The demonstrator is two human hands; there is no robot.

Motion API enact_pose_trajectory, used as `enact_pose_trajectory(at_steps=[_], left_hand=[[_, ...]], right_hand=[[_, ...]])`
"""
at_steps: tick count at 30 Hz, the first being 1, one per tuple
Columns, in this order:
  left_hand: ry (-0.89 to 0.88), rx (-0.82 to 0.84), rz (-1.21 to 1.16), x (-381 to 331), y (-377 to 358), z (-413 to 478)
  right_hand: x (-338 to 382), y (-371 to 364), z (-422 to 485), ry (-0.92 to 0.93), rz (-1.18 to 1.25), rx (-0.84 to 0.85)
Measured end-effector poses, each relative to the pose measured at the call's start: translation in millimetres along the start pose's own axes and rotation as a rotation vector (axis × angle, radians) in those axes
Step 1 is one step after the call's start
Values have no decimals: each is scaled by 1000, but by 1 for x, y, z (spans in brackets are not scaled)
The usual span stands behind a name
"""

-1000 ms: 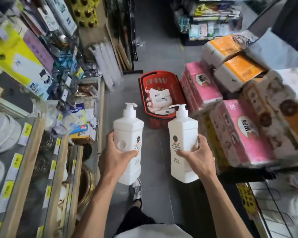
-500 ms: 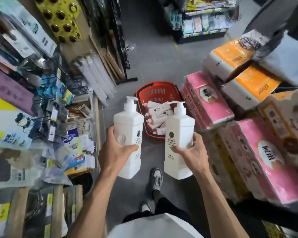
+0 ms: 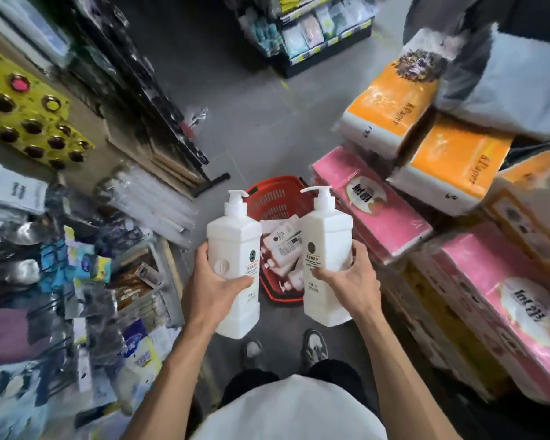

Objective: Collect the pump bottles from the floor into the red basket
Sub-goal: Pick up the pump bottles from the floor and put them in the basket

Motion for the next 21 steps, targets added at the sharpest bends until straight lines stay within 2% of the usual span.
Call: enact_pose_trajectory(at_steps=[11,17,21], left_hand=[[-162,224,120,-58,-47,142],[-256,433,232,-68,-89,251],[-314,486,327,-62,-105,315]], right_hand=[[-14,-3,55,-311,168,-264],[-10,-49,68,-464,231,-449],[-16,-94,75,-591,258,-514]])
Point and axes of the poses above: each hand's wrist, its own z-axis towards the middle knuckle, its own y-axis out of the back of the hand, x = y × z, the point moved 6 cm from there along z, towards the middle knuckle, and after that the axes turned 1 degree about x, right-handed, at the moved point
